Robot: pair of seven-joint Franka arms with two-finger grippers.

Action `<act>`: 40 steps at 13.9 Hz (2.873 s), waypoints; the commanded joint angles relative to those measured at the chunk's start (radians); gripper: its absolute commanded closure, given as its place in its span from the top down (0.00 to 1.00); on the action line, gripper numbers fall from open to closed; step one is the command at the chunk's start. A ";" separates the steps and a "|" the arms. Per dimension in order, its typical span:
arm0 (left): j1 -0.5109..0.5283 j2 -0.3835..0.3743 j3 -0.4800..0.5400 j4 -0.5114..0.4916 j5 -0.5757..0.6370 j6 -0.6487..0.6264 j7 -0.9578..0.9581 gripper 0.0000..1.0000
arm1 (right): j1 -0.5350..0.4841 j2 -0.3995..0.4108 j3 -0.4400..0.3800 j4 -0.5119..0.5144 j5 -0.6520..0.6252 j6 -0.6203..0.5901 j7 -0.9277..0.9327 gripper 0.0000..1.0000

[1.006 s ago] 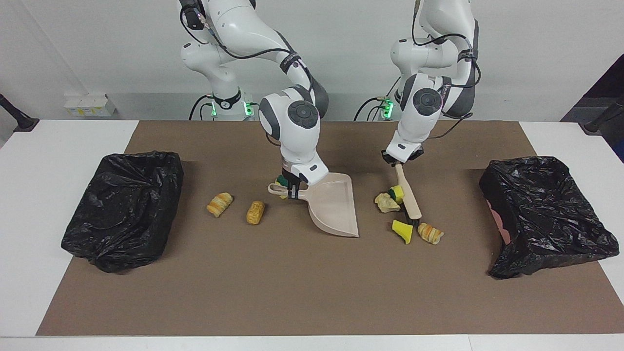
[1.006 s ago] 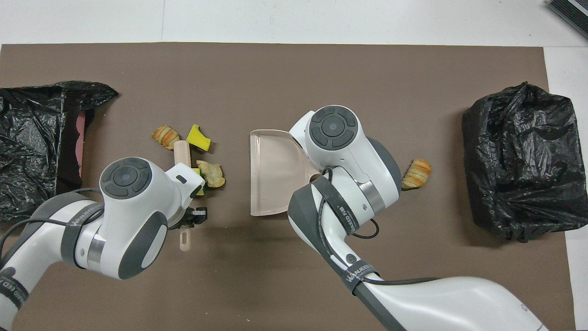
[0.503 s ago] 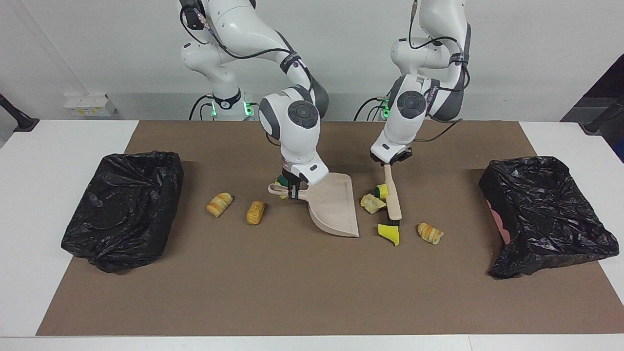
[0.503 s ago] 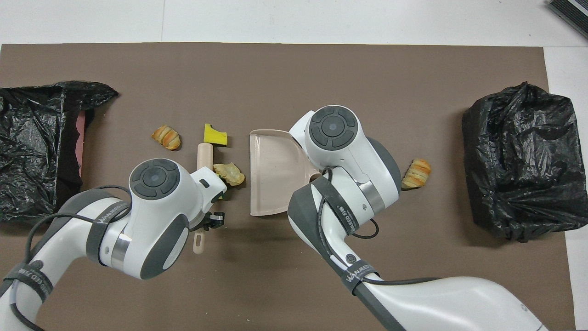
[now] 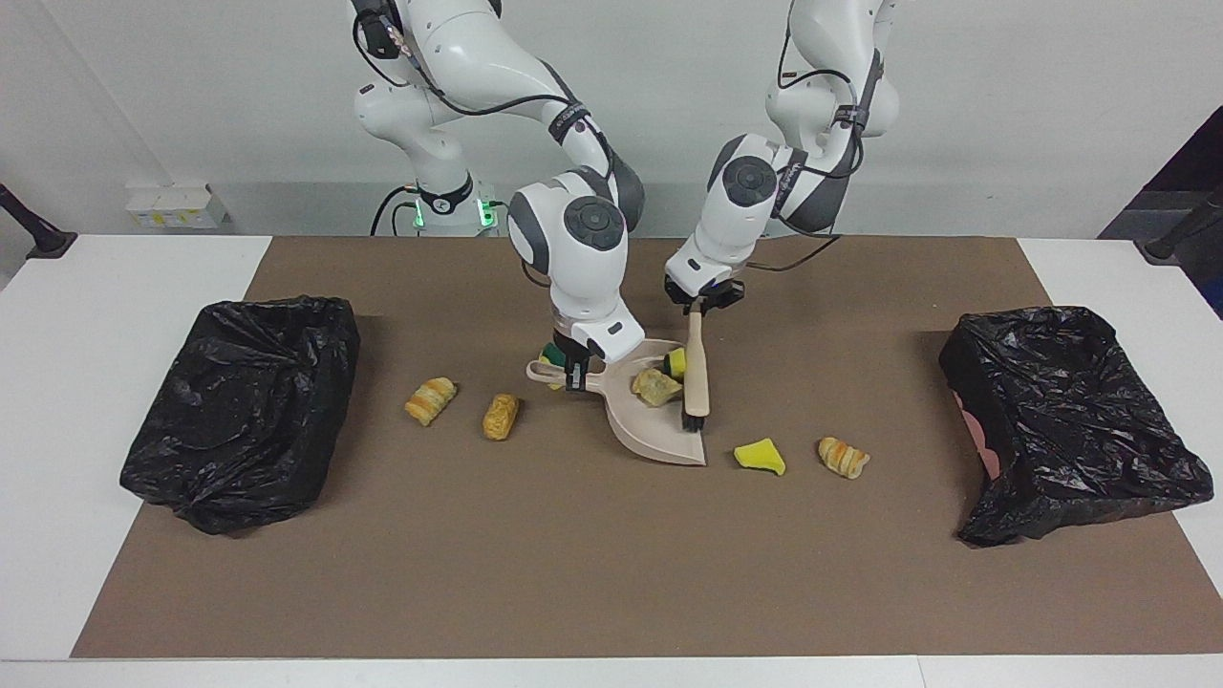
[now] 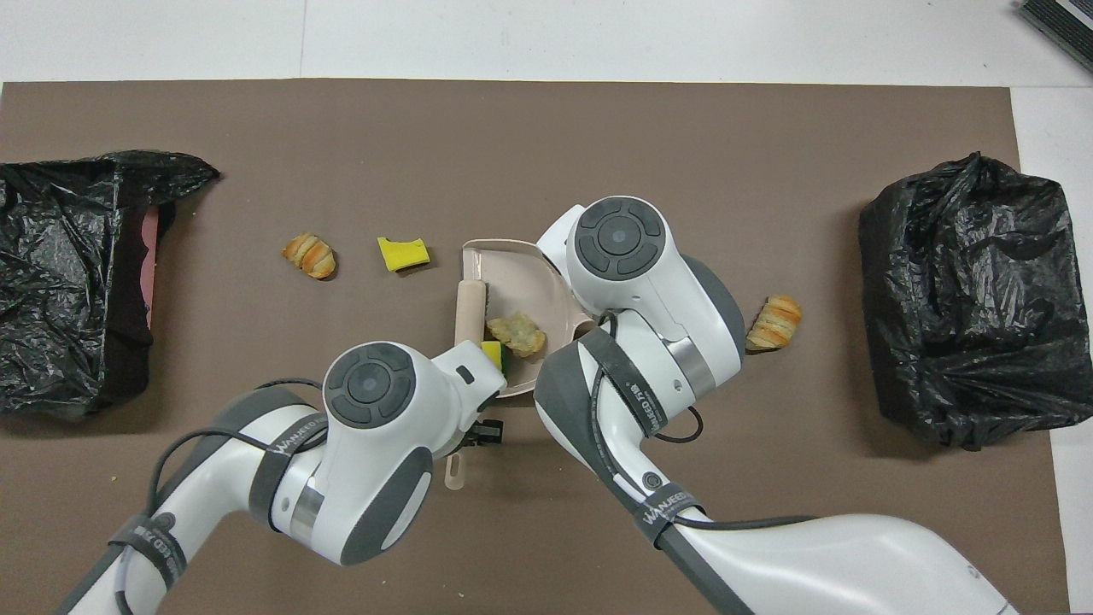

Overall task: Sweep and dump trash in bin
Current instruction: 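Sweep the bread and sponges into the dustpan with the left gripper's brush, then reach the brush to the far bread piece and sweep it into the dustpan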

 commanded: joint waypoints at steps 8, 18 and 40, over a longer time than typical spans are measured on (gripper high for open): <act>0.013 0.008 0.031 0.129 0.098 -0.202 -0.132 0.00 | -0.006 -0.014 0.005 -0.025 -0.008 0.038 0.007 0.00; 0.039 0.026 0.224 0.174 0.235 -0.202 0.002 0.00 | -0.005 -0.016 0.003 -0.025 -0.013 0.025 0.008 0.00; -0.001 0.133 0.415 0.184 0.243 -0.187 0.480 0.00 | 0.011 -0.019 0.003 -0.030 -0.016 0.000 0.116 0.00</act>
